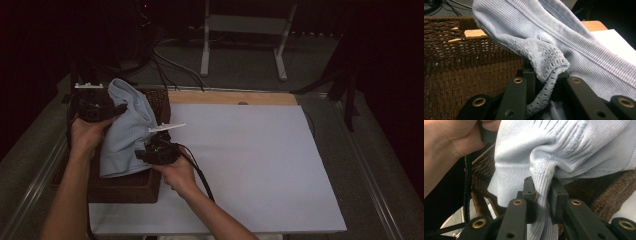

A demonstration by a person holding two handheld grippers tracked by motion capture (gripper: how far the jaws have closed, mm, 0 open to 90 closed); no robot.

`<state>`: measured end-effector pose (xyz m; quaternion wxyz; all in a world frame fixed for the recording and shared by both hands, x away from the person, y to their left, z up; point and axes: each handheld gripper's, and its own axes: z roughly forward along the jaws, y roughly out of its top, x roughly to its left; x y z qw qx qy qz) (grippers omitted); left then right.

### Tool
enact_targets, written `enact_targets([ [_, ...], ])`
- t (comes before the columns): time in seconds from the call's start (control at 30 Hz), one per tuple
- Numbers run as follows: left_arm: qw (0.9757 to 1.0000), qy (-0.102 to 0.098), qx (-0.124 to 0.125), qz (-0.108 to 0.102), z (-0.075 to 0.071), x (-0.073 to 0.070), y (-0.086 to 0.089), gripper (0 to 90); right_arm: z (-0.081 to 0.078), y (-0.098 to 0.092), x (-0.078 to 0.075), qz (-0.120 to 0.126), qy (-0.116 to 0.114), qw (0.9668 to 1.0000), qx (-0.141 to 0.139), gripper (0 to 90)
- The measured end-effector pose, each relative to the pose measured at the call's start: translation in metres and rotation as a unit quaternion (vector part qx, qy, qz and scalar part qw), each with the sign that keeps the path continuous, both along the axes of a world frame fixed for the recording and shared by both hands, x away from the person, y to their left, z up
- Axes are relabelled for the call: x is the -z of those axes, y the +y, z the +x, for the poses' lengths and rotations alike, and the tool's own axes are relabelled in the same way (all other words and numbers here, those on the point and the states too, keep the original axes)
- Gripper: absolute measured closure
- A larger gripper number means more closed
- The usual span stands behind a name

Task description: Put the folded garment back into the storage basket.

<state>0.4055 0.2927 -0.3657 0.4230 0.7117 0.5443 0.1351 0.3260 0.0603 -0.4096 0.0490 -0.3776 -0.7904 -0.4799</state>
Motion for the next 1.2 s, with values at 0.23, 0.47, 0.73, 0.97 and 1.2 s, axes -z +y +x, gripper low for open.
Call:
enact_targets([
  [0.23, 1.0, -0.001, 0.0, 0.005, -0.002, 0.0, 0.006, 80.5, -0.002, 0.006, 0.002, 0.001, 0.001, 1.0, -0.001, 78.3],
  [0.47, 1.0, -0.007, -0.003, -0.002, -0.003, 0.0, 0.012, 80.4, -0.004, 0.012, 0.001, -0.004, -0.002, 1.0, -0.002, 78.2],
  [0.73, 1.0, -0.008, -0.004, 0.001, -0.003, 0.0, 0.015, 80.4, -0.006, 0.022, 0.001, -0.009, -0.009, 0.9999, -0.005, 78.2],
  [0.97, 1.0, -0.007, -0.003, 0.006, -0.005, 0.001, 0.017, 80.3, -0.007, 0.027, 0.006, -0.013, -0.005, 0.9999, -0.007, 78.2],
  [1.2, 0.9999, -0.008, -0.003, 0.009, -0.007, 0.002, 0.021, 80.3, -0.008, 0.031, 0.009, -0.018, -0.006, 0.9998, -0.007, 78.2],
])
